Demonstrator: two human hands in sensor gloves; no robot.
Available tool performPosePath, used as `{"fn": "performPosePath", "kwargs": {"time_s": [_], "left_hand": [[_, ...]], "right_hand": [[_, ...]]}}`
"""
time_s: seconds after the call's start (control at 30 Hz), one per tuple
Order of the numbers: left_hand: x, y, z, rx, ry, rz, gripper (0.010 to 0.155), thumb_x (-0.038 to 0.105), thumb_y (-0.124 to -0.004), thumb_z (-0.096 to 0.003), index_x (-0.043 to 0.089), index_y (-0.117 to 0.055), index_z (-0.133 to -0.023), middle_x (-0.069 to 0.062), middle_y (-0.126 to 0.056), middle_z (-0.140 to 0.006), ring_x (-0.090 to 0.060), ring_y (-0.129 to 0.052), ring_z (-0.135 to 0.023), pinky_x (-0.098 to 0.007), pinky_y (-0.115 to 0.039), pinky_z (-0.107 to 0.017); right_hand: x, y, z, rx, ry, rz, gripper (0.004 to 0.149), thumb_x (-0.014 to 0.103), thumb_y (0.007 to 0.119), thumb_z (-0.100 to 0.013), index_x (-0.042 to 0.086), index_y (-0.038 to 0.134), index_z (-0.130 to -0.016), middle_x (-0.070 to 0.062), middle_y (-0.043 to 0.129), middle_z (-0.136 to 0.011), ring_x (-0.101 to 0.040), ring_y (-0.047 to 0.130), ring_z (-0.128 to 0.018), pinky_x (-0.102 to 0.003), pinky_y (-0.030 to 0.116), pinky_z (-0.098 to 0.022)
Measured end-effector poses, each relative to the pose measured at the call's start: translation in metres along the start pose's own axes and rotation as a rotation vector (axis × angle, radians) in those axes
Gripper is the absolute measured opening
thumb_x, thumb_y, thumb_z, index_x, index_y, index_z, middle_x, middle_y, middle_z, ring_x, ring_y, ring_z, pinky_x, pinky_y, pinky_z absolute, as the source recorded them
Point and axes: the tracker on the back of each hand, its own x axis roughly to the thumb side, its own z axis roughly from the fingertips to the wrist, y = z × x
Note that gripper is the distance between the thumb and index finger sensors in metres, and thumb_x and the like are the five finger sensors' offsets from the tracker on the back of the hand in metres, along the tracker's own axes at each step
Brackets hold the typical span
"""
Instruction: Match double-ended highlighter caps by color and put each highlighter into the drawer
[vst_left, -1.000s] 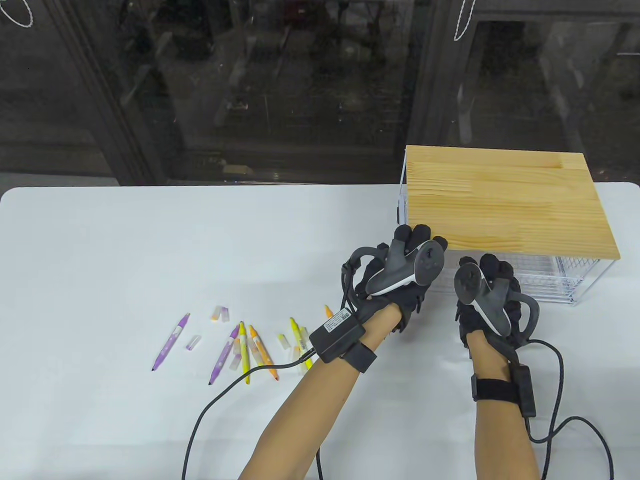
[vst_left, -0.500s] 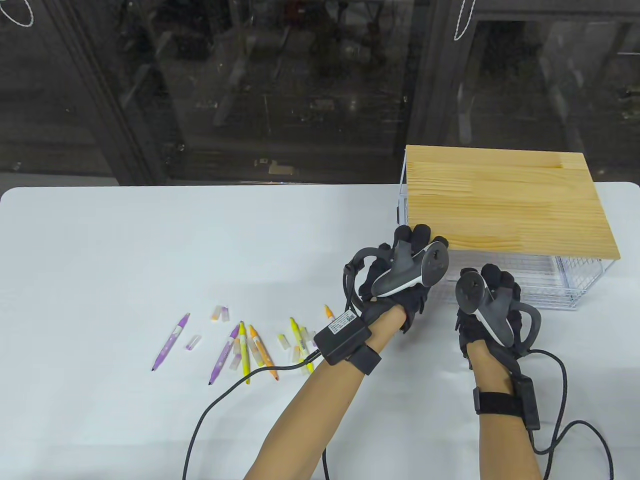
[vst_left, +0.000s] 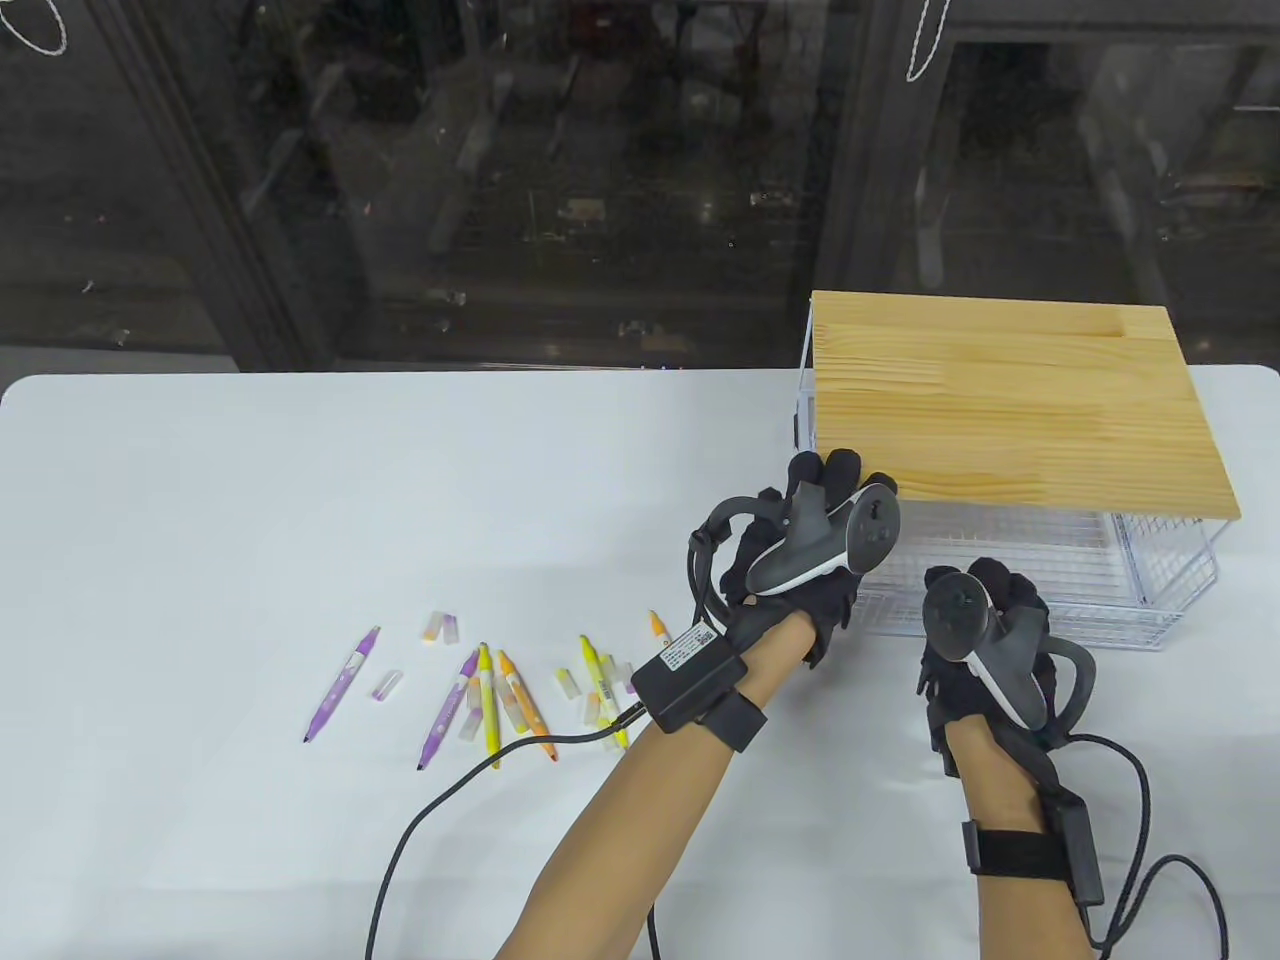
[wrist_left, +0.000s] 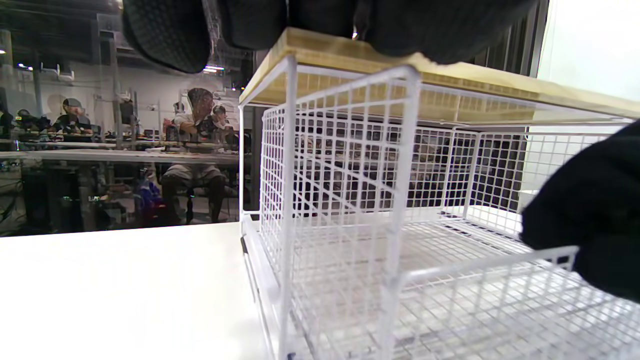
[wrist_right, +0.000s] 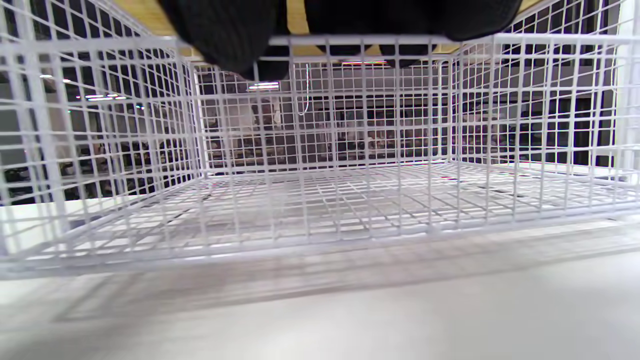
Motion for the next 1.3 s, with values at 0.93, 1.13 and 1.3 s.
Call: {"fn": "performPosePath", "kwargs": {"time_s": [0.93, 1.13, 1.3], "left_hand": [[0.001, 0.001, 0.000, -0.001, 0.007, 0.001, 0.057, 0.047, -0.068, -0.0421, 0.045, -0.059, -0.099, 0.007, -0.054, -0.115, -0.030, -0.054, -0.106, -0.051, -0.069, -0.068], [0.000, 0.000, 0.001, 0.004, 0.007, 0.011, 0.057, 0.047, -0.068, -0.0422, 0.045, -0.059, -0.099, 0.007, -0.054, -0.115, -0.030, -0.054, -0.106, -0.052, -0.068, -0.068], [-0.002, 0.000, 0.000, -0.004, 0.008, 0.052, 0.057, 0.047, -0.068, -0.0423, 0.045, -0.059, -0.099, 0.007, -0.054, -0.115, -0.030, -0.052, -0.106, -0.053, -0.066, -0.068]], "right_hand": [[-0.013, -0.020, 0.043, 0.033, -0.024, -0.046, 0.032, 0.033, 0.078, -0.046, 0.035, 0.094, -0.074, -0.008, 0.078, -0.091, -0.046, 0.074, -0.081, -0.058, 0.059, -0.062], [-0.015, -0.019, 0.043, 0.058, -0.009, -0.080, 0.032, 0.033, 0.078, -0.046, 0.034, 0.094, -0.073, -0.008, 0.078, -0.091, -0.046, 0.073, -0.081, -0.058, 0.057, -0.062], [-0.015, -0.019, 0.043, 0.073, -0.004, -0.079, 0.032, 0.033, 0.077, -0.046, 0.033, 0.093, -0.074, -0.009, 0.077, -0.092, -0.047, 0.072, -0.081, -0.058, 0.056, -0.063]]}}
